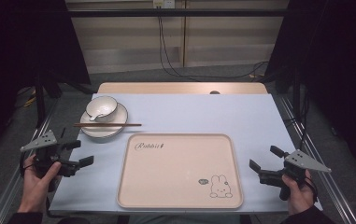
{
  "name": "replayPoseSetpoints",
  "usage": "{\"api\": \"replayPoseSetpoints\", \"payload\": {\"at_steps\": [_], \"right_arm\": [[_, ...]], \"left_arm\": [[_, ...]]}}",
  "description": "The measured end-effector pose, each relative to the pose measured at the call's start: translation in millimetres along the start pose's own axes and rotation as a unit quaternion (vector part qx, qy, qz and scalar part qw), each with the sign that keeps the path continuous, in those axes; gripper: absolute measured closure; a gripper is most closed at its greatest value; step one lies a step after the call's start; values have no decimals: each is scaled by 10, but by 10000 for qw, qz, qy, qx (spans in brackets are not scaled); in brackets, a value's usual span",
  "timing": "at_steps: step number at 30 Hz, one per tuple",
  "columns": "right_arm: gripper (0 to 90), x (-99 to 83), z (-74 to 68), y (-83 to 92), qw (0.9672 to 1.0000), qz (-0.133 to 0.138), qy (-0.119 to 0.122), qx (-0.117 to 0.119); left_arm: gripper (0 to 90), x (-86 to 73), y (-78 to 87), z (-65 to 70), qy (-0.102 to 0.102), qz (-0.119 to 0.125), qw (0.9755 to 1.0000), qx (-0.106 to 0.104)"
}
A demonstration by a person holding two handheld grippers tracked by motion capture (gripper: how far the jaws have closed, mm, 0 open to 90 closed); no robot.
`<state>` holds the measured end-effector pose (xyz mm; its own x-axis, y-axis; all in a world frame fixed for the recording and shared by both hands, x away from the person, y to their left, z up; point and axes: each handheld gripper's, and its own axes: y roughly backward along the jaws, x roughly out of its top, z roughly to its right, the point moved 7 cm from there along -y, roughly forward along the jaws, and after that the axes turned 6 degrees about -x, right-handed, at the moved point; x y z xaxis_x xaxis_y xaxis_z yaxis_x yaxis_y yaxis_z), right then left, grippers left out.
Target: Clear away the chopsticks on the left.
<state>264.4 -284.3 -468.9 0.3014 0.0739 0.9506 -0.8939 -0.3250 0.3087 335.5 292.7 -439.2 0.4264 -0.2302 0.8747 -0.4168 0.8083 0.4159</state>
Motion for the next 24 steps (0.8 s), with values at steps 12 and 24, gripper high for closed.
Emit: {"api": "replayPoseSetpoints", "payload": {"at_steps": [12,24], "right_arm": [[29,8,-15,3,10000,40,37,57],[31,-7,-8,-4,10000,-16,11,38]], "left_arm": [[91,23,-111,-451,-242,-359,9990,79],[138,-11,-418,-903,-719,-1043,9918,151]]}}
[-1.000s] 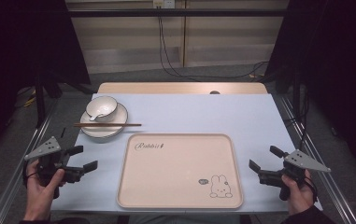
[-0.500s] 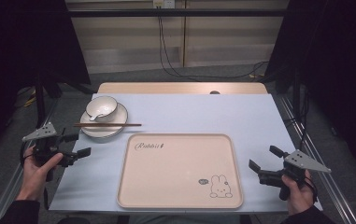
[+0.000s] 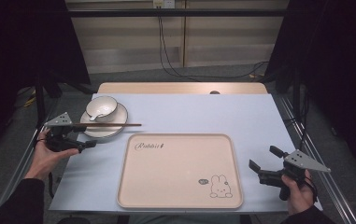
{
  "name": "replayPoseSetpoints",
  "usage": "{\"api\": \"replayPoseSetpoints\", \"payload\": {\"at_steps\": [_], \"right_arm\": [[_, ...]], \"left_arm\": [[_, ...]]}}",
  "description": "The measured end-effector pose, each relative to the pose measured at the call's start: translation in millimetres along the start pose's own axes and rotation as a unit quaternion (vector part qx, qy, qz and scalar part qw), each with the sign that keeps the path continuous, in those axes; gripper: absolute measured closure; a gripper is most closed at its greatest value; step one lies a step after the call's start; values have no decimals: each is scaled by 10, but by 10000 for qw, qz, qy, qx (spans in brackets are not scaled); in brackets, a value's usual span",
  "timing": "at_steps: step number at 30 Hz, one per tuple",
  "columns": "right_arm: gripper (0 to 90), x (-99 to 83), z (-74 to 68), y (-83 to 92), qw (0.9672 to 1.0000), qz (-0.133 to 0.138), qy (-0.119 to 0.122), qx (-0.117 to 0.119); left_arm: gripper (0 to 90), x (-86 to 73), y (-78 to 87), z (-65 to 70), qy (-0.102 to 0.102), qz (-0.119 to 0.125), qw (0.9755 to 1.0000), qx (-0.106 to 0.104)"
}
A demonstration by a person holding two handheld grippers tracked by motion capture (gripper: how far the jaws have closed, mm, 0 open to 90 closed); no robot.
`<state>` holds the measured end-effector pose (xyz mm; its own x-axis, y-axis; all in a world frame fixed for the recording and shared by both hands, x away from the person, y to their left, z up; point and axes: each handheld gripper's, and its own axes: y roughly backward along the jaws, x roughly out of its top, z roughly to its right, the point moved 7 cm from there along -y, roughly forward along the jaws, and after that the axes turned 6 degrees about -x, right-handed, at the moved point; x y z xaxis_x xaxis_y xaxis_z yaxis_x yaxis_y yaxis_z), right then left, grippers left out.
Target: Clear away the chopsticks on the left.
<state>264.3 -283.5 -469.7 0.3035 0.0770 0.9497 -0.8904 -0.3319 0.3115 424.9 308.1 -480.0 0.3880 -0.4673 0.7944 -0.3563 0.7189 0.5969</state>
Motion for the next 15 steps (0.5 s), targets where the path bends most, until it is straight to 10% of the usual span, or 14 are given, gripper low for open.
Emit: {"api": "replayPoseSetpoints", "payload": {"at_steps": [15], "right_arm": [[32,-6,-1,-6,10000,-11,7,25]], "left_arm": [[492,2,-143,-358,-278,-32,9992,291]]}}
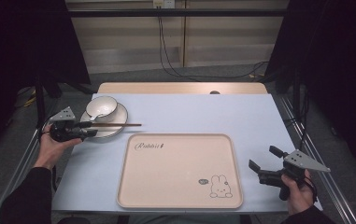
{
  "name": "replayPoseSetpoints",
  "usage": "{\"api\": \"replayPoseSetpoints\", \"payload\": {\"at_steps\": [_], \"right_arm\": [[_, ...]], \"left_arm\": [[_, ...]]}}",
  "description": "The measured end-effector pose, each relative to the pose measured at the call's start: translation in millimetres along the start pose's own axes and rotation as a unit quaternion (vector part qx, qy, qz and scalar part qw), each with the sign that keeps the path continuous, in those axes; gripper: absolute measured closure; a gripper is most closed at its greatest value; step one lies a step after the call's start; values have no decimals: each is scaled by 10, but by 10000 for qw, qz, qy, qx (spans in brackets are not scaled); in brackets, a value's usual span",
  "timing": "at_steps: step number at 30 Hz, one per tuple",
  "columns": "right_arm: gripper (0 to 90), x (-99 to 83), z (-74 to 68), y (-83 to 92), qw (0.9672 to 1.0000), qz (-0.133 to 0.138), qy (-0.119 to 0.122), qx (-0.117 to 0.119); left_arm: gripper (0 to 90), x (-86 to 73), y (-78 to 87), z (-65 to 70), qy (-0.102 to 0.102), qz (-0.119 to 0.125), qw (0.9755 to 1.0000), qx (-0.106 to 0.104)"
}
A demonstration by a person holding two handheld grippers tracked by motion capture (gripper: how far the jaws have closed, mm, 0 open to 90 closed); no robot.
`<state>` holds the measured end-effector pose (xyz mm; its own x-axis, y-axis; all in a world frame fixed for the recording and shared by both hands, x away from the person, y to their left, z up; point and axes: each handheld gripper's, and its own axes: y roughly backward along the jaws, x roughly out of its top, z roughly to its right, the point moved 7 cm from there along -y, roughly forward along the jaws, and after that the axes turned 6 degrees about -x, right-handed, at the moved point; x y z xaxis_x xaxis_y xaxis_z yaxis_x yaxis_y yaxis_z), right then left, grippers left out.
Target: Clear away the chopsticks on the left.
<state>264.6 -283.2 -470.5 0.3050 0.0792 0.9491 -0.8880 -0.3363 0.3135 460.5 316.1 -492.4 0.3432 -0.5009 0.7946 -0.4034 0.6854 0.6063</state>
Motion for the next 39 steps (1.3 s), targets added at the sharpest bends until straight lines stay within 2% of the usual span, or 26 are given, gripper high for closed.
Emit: {"api": "replayPoseSetpoints", "payload": {"at_steps": [4,5,6,10,14,15,21,22,23,24,25,27,29,32,35,39], "right_arm": [[33,0,-2,1,10000,-3,0,7],[33,0,-2,0,10000,0,-1,-8],[34,1,1,-1,10000,5,9,-15],[34,0,-3,-1,10000,-1,-4,-7],[35,0,0,0,10000,3,10,6],[35,0,-1,1,10000,1,6,5],[35,0,-2,1,10000,0,4,9],[35,-1,-2,0,10000,-2,0,4],[35,-1,-2,0,10000,-2,0,4],[35,-1,-1,-3,10000,-4,-5,-18],[35,-1,-2,-3,10000,-3,-7,-17],[35,0,-1,-1,10000,1,-6,-17],[35,0,4,-2,10000,-4,-8,-21],[35,-1,5,-2,10000,-5,-11,-24],[35,2,10,-4,10000,14,0,-37],[35,2,7,0,10000,3,-13,-26]], "left_arm": [[493,-2,-13,-51,78,65,9999,-3],[495,-13,-15,-81,-4,-22,10000,66],[506,-28,-33,-100,-15,-85,10000,35],[515,-18,-63,-134,-78,-35,10000,35],[557,-36,-79,-127,-174,-179,9997,81],[570,-39,-90,-116,-194,-145,9997,20],[627,-53,-123,-91,-341,-305,9990,-20],[627,-56,-146,-78,-415,-435,9982,-90],[625,-56,-146,-78,-415,-435,9982,-90],[624,-57,-157,-61,-399,-473,9979,-195],[625,-62,-183,-53,-491,-618,9966,-252],[645,-59,-214,-37,-505,-636,9962,-315],[686,-58,-217,-25,-593,-759,9947,-365],[722,-53,-234,7,-563,-731,9944,-512],[760,-50,-241,20,-569,-737,9940,-569],[807,-46,-233,43,-549,-843,9926,-677]]}}
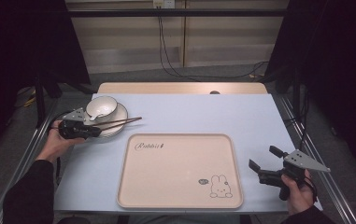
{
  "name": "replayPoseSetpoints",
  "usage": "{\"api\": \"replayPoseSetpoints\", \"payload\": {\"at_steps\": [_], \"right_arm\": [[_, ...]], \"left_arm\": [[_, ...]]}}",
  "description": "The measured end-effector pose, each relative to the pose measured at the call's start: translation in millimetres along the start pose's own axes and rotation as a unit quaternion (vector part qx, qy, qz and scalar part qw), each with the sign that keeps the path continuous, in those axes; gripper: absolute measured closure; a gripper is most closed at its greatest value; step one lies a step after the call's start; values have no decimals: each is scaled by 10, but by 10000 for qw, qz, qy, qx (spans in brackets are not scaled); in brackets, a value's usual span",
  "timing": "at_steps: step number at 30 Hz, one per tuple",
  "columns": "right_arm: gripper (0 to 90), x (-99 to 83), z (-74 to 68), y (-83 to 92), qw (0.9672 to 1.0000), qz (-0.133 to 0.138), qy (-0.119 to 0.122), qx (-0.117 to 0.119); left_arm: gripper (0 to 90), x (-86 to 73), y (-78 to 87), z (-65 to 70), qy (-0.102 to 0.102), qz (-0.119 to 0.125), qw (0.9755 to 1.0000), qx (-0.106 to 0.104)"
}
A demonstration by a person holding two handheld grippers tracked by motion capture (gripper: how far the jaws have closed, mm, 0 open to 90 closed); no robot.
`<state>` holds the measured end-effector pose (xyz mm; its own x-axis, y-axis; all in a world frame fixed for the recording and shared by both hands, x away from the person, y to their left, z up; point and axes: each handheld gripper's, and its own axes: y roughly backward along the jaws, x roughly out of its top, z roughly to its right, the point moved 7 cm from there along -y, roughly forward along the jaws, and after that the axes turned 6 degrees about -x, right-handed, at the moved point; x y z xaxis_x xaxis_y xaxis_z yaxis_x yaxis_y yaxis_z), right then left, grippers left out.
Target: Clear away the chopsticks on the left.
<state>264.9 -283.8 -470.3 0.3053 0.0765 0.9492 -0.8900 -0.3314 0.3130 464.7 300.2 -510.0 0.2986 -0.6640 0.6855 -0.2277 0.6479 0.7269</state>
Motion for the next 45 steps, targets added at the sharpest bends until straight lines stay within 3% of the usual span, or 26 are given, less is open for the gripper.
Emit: {"api": "replayPoseSetpoints", "payload": {"at_steps": [2,3,10,11,22,23,26,30,35,36,38,39,45], "right_arm": [[35,0,2,1,10000,-3,5,-10],[35,1,-1,4,10000,-5,-16,-14],[35,2,-1,5,10000,1,-13,-16],[35,3,0,5,10000,8,-15,-17],[35,5,-2,3,10000,6,-31,-12],[35,4,-1,2,10000,8,-17,-12],[35,5,-2,9,10000,2,-41,-10],[35,7,-10,12,10000,14,-14,17],[35,15,-13,14,10000,38,-3,38],[35,15,-13,14,10000,38,-3,38],[35,17,-10,15,10000,45,-5,28],[35,17,-10,15,10000,45,-5,28],[35,17,-14,13,10000,46,-10,30]], "left_arm": [[822,-2,2,-3,51,12,10000,29],[821,-1,2,5,180,129,9998,25],[842,1,52,7,336,74,9994,26],[843,3,58,20,497,131,9987,4],[846,37,140,104,681,214,9974,-123],[846,51,154,129,725,312,9967,-163],[847,74,207,188,770,401,9962,-35],[847,80,280,267,799,483,9956,-26],[846,54,441,385,1139,738,9907,-45],[846,54,441,385,1139,738,9907,-45],[846,35,493,432,1318,822,9879,-31],[846,26,513,446,1318,813,9879,-15],[846,5,600,640,1539,1024,9828,-27]]}}
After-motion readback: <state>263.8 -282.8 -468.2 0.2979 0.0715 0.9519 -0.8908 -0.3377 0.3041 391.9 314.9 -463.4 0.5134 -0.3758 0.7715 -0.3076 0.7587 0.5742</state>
